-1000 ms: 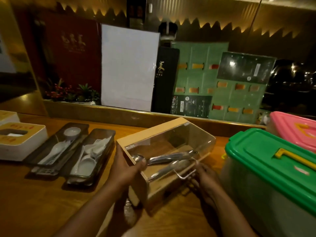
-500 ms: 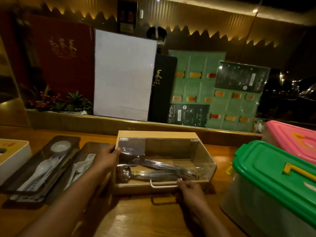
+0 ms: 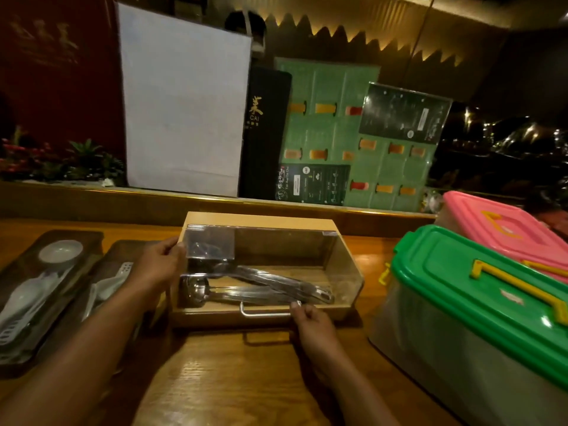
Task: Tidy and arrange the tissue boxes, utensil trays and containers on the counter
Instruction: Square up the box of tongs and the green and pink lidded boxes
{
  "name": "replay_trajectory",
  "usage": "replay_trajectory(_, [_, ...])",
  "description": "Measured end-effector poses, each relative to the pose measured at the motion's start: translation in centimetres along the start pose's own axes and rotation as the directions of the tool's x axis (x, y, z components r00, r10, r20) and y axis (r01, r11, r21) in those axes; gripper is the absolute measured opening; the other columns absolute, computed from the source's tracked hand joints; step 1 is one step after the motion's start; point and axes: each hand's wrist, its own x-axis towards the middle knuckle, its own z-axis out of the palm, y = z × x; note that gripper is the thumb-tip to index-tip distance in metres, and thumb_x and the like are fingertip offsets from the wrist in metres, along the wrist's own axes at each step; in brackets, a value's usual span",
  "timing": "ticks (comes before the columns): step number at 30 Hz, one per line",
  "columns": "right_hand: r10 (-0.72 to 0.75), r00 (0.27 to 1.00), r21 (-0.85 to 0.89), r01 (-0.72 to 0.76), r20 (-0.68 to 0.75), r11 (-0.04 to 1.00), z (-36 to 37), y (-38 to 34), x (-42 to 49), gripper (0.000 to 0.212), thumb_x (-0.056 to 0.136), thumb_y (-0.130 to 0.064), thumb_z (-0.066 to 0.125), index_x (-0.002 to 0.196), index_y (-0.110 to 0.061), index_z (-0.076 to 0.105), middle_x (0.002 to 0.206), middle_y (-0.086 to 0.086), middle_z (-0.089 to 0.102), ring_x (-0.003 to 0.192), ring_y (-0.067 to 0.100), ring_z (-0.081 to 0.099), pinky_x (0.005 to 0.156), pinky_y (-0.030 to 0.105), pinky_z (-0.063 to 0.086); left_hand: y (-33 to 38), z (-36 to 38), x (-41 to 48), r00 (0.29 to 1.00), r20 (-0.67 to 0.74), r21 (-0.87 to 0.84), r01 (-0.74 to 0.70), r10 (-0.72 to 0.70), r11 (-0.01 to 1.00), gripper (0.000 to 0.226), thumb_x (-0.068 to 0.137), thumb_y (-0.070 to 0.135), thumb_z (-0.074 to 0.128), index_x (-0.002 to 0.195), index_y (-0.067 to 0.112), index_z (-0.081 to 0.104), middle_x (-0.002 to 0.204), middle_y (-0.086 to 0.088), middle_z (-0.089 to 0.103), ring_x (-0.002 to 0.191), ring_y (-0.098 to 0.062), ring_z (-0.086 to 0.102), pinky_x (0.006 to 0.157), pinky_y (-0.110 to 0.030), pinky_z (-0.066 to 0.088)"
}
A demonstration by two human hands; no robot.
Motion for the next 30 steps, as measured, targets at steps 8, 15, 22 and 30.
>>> replay_trajectory(8, [-0.129,0.97,-0.226,0.175,0.205,0.958,-5.5,-1.1,-4.0,0.015,0.094,-0.041,0.065,0.106,-0.033,0.068,0.105,-0.007,0.068,0.098,0.013,0.065,0.091,0.039,0.058,1.5,1.0,-4.1,0.886,-0.363,0.269,-0.197,0.289,0.943,0.048,0.098,0.03,0.06,0.143,0.018,0.05,0.136,-0.015,0.061,0.122,-0.034,0.058,0.098,-0.052,0.05])
replay_trajectory(15, [-0.543,0.794,-0.347,0.608,0.274,0.714,-18.8,-4.8,-10.5,0.027,0.095,-0.037,0.065,0.122,-0.034,0.064,0.116,-0.013,0.067,0.108,-0.001,0.061,0.094,0.028,0.054,5.5,12.6,-14.8,0.849,-0.145,0.207,-0.477,0.509,0.854,0.043,0.095,0.017,0.064,0.136,0.023,0.055,0.13,-0.007,0.063,0.118,-0.023,0.06,0.093,-0.049,0.056])
replay_trajectory(22, [-0.847,0.53,-0.376,0.794,0.042,0.478,-36.7,-4.3,-13.9,0.023,0.091,-0.023,0.07,0.113,-0.018,0.07,0.109,-0.008,0.072,0.103,0.001,0.067,0.085,0.014,0.052,8.2,28.3,-31.9,0.874,0.173,0.049,-0.468,0.454,0.883,0.054,0.088,0.042,0.069,0.136,0.041,0.045,0.133,0.004,0.052,0.12,-0.012,0.056,0.091,-0.037,0.056])
replay_trajectory(30, [-0.639,0.746,-0.366,0.55,-0.188,0.751,-49.6,0.8,-3.8,0.03,0.093,-0.04,0.066,0.116,-0.021,0.069,0.106,0.002,0.071,0.101,0.023,0.067,0.076,0.03,0.05,9.7,37.6,-39.6,0.931,0.225,0.055,-0.306,0.287,0.95,0.11,0.087,0.058,0.062,0.159,0.024,-0.014,0.164,-0.001,-0.032,0.139,0.001,-0.023,0.111,-0.019,0.001])
